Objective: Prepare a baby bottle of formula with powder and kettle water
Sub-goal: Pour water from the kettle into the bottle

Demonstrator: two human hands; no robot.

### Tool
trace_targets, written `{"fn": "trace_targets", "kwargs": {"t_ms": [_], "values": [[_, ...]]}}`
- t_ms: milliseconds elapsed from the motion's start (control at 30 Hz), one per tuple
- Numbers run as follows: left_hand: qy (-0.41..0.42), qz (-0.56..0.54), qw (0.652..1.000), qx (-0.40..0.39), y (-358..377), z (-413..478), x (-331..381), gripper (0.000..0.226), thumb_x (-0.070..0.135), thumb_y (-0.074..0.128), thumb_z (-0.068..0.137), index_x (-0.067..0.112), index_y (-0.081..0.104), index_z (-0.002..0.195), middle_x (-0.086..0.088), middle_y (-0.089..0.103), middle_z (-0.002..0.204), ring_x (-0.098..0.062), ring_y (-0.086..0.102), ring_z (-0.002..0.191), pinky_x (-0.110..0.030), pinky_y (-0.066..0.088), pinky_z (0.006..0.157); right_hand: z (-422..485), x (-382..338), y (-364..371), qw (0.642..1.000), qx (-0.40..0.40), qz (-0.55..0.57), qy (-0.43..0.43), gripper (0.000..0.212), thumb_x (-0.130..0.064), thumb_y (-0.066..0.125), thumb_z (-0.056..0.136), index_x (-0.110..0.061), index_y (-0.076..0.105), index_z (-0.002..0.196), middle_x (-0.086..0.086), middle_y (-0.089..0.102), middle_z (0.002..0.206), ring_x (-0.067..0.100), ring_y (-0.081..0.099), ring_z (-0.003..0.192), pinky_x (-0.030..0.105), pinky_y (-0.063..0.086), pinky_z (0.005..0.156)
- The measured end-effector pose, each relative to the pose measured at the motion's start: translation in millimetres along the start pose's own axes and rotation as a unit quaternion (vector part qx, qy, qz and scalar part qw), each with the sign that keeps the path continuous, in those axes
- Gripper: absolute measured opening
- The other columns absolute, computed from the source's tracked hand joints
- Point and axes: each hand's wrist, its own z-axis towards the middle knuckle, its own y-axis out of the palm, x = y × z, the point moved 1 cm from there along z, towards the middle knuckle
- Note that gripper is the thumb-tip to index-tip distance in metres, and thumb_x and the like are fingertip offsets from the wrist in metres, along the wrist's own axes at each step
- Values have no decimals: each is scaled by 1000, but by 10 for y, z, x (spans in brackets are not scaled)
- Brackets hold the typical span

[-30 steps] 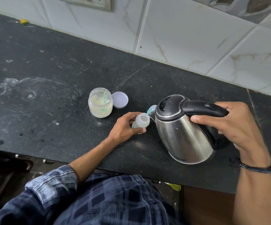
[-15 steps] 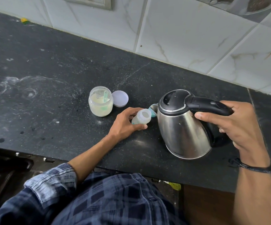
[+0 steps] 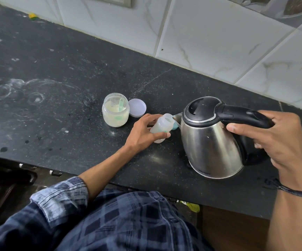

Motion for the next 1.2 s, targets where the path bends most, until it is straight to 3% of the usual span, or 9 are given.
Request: {"fn": "trace_targets", "kwargs": {"t_ms": [100, 233, 467, 667, 900, 1100, 1200], "values": [[-5, 5, 1000, -3, -1, 9, 18, 66, 53, 88, 66, 33, 70, 126, 14, 67, 115, -2, 65, 108, -38, 57, 98, 14, -3, -3, 1000, 5, 7, -3, 92, -68, 97, 47, 9, 69, 88, -9, 38, 49, 13, 32, 45, 25, 27, 46], [-2, 4, 1000, 0, -6, 6, 45, 59, 57, 87, 65, 40, 70, 119, 14, 68, 115, 0, 65, 105, -36, 58, 96, 11, -20, 14, 1000, 5, 9, 0, 87, -69, 95, 47, 4, 72, 88, -10, 38, 47, 12, 33, 43, 22, 29, 44], [-2, -11, 1000, 2, -34, 3, 53, 54, 50, 90, 68, 43, 69, 117, 14, 71, 114, -1, 67, 102, -29, 58, 93, -5, -45, 25, 1000, 9, 12, -1, 81, -68, 96, 48, 0, 74, 87, -10, 41, 47, 11, 35, 42, 21, 30, 42], [-1, -17, 1000, -18, -28, 20, 47, 61, 36, 93, 73, 28, 69, 128, 10, 70, 122, -4, 67, 111, -34, 54, 104, -13, -68, 27, 1000, 8, 16, -4, 80, -66, 96, 49, 2, 72, 84, -10, 42, 47, 11, 35, 42, 20, 30, 42], [7, -26, 999, -28, -41, 23, 48, 60, 28, 95, 71, 36, 69, 125, 13, 70, 124, 2, 65, 115, -26, 50, 106, -11, -141, 40, 1000, 2, 0, 0, 81, -71, 95, 46, -1, 73, 81, -11, 41, 46, 10, 35, 41, 20, 30, 42], [4, -19, 1000, -17, -62, 24, 20, 58, 30, 95, 69, 57, 64, 111, 18, 69, 122, 10, 63, 111, -7, 46, 95, -24, -192, 60, 999, -9, -31, 7, 62, -61, 96, 47, -12, 78, 81, -12, 49, 49, 3, 41, 43, 16, 33, 40], [5, -7, 1000, -14, -64, 26, 5, 59, 31, 95, 69, 58, 63, 110, 18, 69, 122, 9, 63, 111, -5, 45, 94, -30, -207, 68, 999, -16, -50, 8, 58, -60, 94, 49, -14, 77, 80, -13, 49, 49, 2, 42, 44, 14, 34, 42]]}}
